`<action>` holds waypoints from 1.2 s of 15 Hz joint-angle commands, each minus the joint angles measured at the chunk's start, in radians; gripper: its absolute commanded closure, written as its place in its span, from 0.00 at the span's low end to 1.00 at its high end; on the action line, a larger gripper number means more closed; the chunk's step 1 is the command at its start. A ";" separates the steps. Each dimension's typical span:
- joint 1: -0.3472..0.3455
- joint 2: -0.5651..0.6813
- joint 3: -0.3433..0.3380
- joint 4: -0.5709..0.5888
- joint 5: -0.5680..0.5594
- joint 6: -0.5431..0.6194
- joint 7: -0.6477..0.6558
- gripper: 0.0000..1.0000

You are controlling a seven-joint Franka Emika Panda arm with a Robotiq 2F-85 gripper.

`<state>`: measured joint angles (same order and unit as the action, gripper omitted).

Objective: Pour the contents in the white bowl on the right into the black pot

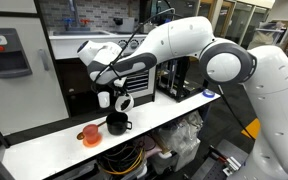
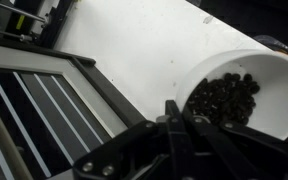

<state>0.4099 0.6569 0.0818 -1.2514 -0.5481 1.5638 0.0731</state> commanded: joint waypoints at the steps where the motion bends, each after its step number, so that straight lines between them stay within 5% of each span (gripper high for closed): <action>1: 0.033 0.063 -0.011 0.084 -0.028 -0.051 -0.012 0.99; 18: 0.108 0.169 -0.008 0.222 -0.216 -0.230 -0.137 0.99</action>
<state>0.5005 0.7848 0.0785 -1.0919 -0.7278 1.3807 -0.0135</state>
